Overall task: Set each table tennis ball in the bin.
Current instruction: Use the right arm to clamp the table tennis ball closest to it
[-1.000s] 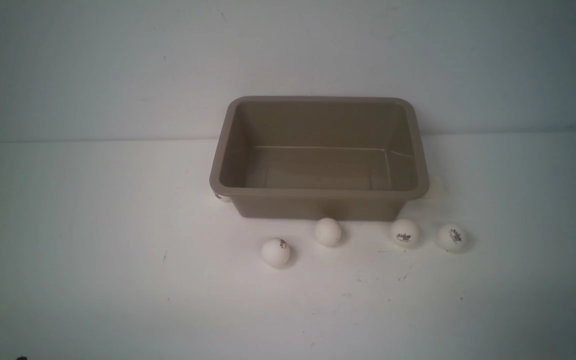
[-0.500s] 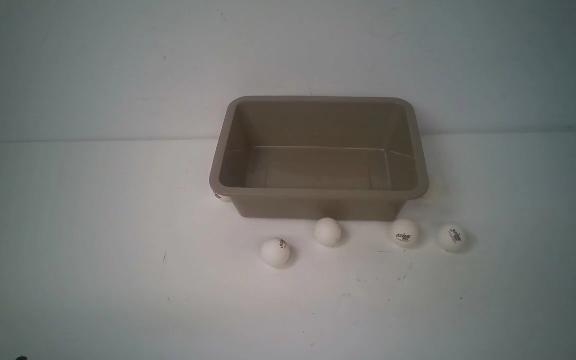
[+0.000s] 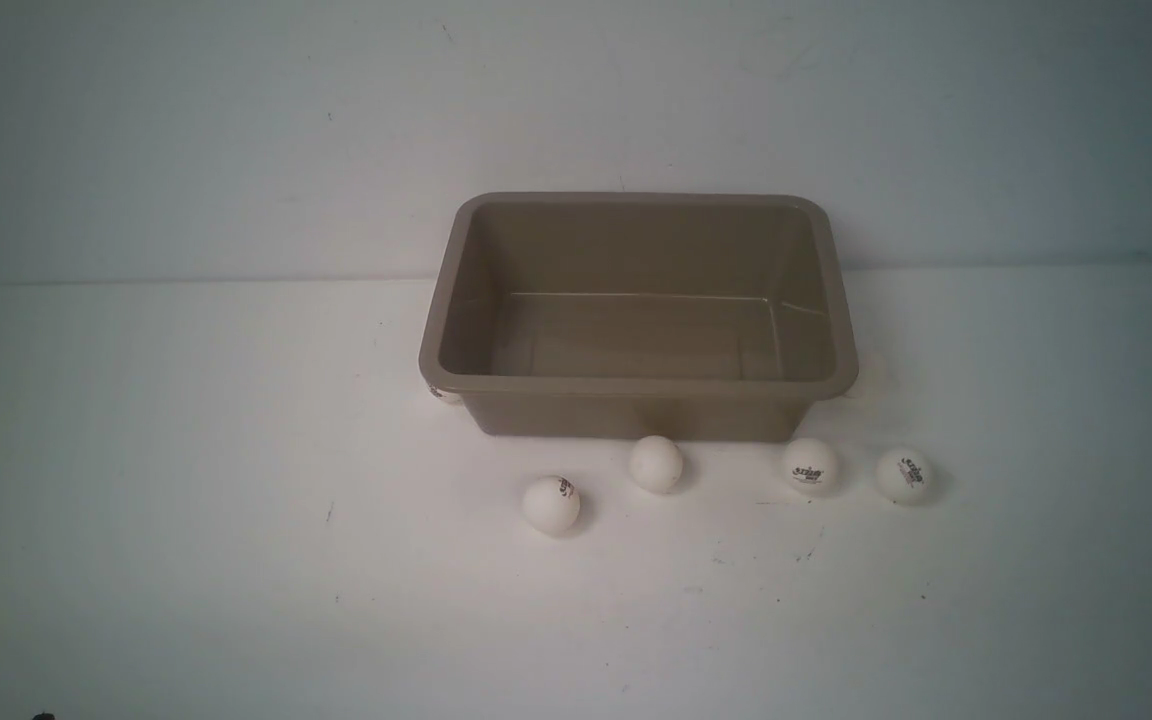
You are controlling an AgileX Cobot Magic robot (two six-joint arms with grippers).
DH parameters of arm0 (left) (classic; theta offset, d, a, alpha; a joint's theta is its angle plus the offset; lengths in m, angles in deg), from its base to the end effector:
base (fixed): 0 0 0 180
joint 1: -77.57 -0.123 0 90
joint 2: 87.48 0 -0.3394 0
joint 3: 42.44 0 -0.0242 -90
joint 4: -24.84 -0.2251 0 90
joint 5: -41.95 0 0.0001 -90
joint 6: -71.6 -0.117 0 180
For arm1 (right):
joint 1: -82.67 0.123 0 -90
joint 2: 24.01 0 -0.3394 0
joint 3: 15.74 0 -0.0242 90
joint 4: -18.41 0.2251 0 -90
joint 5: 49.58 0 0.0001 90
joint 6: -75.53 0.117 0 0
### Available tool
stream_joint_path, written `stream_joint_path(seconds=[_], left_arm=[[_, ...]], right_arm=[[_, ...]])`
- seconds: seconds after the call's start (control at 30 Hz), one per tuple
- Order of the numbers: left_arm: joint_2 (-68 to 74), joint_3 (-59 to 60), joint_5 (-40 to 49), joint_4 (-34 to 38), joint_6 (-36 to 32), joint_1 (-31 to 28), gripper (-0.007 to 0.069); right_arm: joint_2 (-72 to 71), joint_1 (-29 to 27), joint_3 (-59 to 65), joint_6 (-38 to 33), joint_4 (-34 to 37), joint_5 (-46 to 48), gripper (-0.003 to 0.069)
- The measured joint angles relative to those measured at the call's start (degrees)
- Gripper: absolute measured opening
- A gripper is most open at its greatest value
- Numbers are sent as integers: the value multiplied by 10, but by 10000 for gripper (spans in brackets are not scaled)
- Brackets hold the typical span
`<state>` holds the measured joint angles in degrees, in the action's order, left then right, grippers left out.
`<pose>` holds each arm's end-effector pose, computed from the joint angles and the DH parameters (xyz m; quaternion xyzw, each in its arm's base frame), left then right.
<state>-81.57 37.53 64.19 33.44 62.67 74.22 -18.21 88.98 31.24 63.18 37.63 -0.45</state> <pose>-0.0033 -0.0068 0.1623 -0.0002 0.8083 -0.0007 0.5887 -0.0644 0.0222 0.2924 -0.1189 0.7565 0.1339 0.6290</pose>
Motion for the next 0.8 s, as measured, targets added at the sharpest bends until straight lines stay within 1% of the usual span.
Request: stream_joint_path(seconds=[0.27, 0.5, 0.6, 0.7, 0.73, 0.8], left_arm=[[0, 0, 0, 0, 0, 0, 405], [0, 0, -1, 9, 0, 0, 405], [0, 1, -5, 55, 4, 0, 405], [0, 1, -5, 124, 13, 0, 405], [0, 1, -5, 128, 13, 0, 405], [0, 1, -6, 164, 15, 0, 405]], right_arm=[[0, 0, 0, 0, 1, 0, 582], [0, 0, 0, 1, 19, 0, 582], [0, 0, 0, 2, 29, 0, 582], [0, 0, 0, 2, 41, 0, 582], [0, 0, 0, 2, 41, 0, 582], [0, 0, 0, 2, 45, 0, 582]])
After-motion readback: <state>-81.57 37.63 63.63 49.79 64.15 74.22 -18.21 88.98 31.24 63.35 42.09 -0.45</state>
